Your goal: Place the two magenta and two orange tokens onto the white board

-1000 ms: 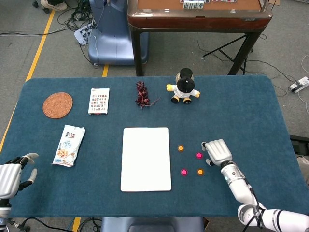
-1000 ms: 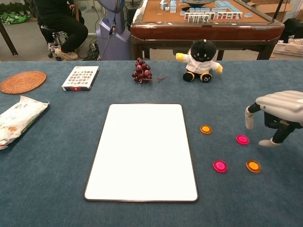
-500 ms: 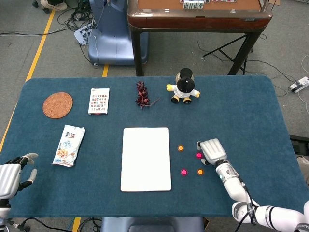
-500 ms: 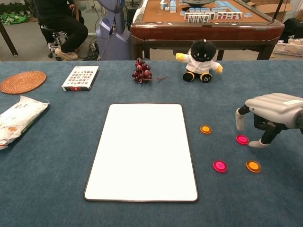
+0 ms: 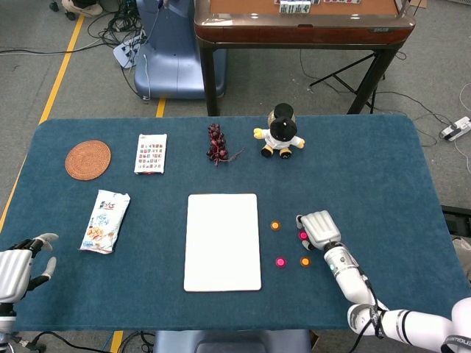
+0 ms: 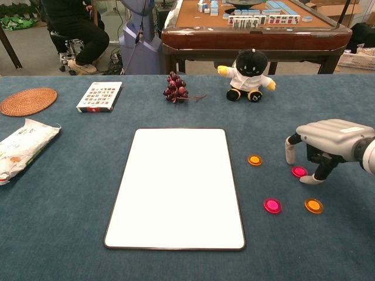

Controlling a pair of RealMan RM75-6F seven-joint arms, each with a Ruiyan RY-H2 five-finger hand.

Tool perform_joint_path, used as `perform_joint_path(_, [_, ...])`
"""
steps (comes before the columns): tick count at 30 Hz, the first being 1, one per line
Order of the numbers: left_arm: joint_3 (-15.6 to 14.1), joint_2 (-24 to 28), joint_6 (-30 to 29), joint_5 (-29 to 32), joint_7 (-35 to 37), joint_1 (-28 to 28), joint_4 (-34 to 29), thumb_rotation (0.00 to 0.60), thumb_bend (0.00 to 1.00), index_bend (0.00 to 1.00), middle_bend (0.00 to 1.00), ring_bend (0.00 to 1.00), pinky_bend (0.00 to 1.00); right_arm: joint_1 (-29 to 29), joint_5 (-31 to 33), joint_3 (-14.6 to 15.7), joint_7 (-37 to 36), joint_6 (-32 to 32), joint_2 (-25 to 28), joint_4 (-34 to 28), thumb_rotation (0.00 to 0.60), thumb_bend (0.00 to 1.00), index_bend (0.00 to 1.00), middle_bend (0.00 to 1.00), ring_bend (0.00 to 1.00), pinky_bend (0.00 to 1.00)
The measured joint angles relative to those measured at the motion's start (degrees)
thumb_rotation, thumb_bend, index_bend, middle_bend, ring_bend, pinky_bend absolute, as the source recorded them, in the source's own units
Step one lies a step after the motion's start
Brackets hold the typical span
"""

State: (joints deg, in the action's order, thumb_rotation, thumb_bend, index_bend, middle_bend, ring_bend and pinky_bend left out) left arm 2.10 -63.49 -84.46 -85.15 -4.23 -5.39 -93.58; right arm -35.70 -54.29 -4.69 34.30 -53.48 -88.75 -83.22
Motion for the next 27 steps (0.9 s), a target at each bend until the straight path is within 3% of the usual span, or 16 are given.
perform_joint_path(17, [0.01,0.04,0.16,0.19,0.06,0.01,0.06,0.600,0.44,0.38,0.47,0.43,0.52,-0.40,-0.59,0.70,-1.38,-0.24,-0.11,-0.11,0.600,0.26,0.55,1.00,1.00,1.00])
perform_joint_path(27, [0.46,0.15,-0.16,0.94,0.00,0.16,0.20,0.600,0.44,0.38,0.47,0.43,0.52,-1.17,-3.19,0.16,-0.45,-2.30,2.57,-8.13,0.600,0.26,0.56,1.00,1.00,1.00])
